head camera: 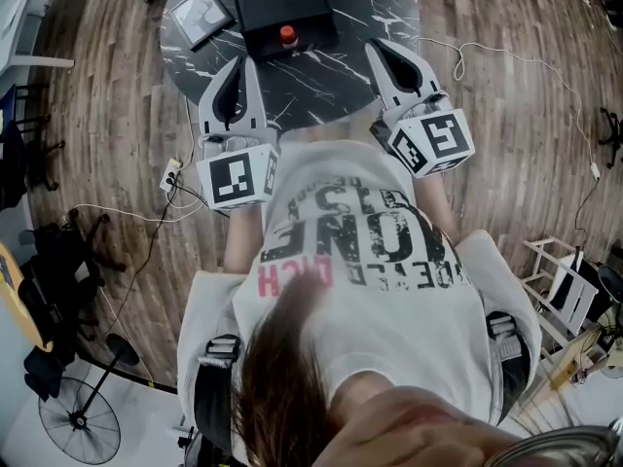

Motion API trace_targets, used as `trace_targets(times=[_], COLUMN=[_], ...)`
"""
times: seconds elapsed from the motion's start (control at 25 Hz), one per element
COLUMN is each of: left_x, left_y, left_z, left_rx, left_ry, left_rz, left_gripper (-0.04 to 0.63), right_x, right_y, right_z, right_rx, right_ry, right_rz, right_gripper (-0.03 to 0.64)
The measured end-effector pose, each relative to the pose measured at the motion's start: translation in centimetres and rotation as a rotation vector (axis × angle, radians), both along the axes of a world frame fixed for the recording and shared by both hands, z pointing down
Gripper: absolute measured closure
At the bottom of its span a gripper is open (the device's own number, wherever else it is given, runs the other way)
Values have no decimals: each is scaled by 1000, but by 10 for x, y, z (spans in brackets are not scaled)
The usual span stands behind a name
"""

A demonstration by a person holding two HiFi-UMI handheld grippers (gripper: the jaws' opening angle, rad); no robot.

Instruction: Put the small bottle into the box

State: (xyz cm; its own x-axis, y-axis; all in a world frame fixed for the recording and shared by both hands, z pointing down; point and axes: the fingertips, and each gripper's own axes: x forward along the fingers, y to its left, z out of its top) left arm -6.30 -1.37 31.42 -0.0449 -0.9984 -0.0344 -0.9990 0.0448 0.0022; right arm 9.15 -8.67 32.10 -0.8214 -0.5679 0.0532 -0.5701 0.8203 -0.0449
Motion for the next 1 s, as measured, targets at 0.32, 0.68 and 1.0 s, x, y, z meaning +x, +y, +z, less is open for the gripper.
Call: trace_targets(times=[0.32,0.68,1.0], left_x=[-3,-7,-11], left_y=[-4,-6,-8], left_z=[-1,-2,0], left_rx=[4,5,0], left_ry=[-4,4,14], left_rz=[5,13,14], left_gripper=[592,592,592], right_x=[-5,-12,-16], right_y=[-2,-3,-5], right_z=[1,2,3], right_rx=[-4,-9,-12], right_ry=[0,13,23], right_rz=[-10,-13,-15], right_gripper=[607,607,607])
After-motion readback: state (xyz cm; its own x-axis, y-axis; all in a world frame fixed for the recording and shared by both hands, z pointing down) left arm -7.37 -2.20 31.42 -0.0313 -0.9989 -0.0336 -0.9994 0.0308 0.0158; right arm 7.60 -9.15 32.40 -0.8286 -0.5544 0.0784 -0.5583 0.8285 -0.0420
